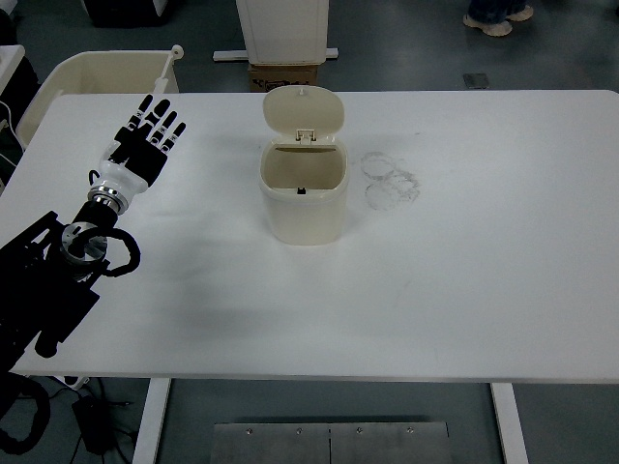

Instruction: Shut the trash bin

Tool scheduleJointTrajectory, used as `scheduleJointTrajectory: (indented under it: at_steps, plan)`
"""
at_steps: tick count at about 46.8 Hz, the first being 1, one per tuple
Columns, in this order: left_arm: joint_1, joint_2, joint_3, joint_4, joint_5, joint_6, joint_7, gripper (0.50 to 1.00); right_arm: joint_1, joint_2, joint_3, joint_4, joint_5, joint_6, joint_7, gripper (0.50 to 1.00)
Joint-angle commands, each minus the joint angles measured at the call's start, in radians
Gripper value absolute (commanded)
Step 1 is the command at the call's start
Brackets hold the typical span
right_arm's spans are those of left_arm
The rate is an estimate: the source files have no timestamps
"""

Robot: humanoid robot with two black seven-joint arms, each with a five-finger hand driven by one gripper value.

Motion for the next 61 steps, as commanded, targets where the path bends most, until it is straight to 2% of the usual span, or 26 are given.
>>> scheduleJointTrajectory:
  at_steps: [1,26,30,38,50,57,61]
  plan:
    - [-0.001,0.002,0.000,0.000,0.000,-0.001,0.000,1.000,0.000,0.000,0.000,0.001,0.000,0.000,0.000,0.993]
    - [-0.010,0.005,-0.002,-0.003,-0.008,0.002,0.005,1.000,0.000,0.000,0.000,-0.001,0.000,0.000,0.000,0.993]
    - [-0.010,0.011,-0.002,-0.034,-0.008,0.002,0.014,1.000,0.000,0.000,0.000,0.001,0.000,0.000,0.000,0.993]
    - [0.002,0.064,0.003,-0.127,0.000,0.029,0.018,1.000,0.000,0.000,0.000,0.001,0.000,0.000,0.000,0.993]
    - [0.005,0.147,0.018,-0.273,0.014,0.075,0.068,1.000,0.000,0.000,0.000,-0.001,0.000,0.000,0.000,0.993]
    - [-0.003,0.204,0.046,-0.337,0.054,0.078,0.071,1.000,0.000,0.000,0.000,-0.001,0.000,0.000,0.000,0.993]
    - [-0.009,0.230,0.067,-0.371,0.071,0.080,0.095,1.000,0.000,0.000,0.000,-0.001,0.000,0.000,0.000,0.993]
